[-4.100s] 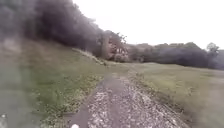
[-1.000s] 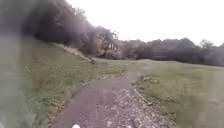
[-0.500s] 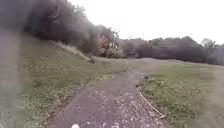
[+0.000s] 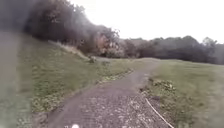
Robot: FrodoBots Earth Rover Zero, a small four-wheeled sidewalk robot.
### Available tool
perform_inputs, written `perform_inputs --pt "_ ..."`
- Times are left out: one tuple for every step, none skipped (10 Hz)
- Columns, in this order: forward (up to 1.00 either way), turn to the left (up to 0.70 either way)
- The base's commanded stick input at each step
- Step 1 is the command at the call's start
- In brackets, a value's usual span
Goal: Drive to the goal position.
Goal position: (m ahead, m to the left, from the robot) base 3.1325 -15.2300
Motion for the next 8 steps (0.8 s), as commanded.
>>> perform_inputs --pt "0.85 -0.14" --pt "0.85 -0.14" --pt "0.85 -0.14" --pt "0.85 -0.15" --pt "0.85 -0.15" --pt "0.85 -0.16" --pt "0.85 -0.19" --pt "0.85 -0.2"
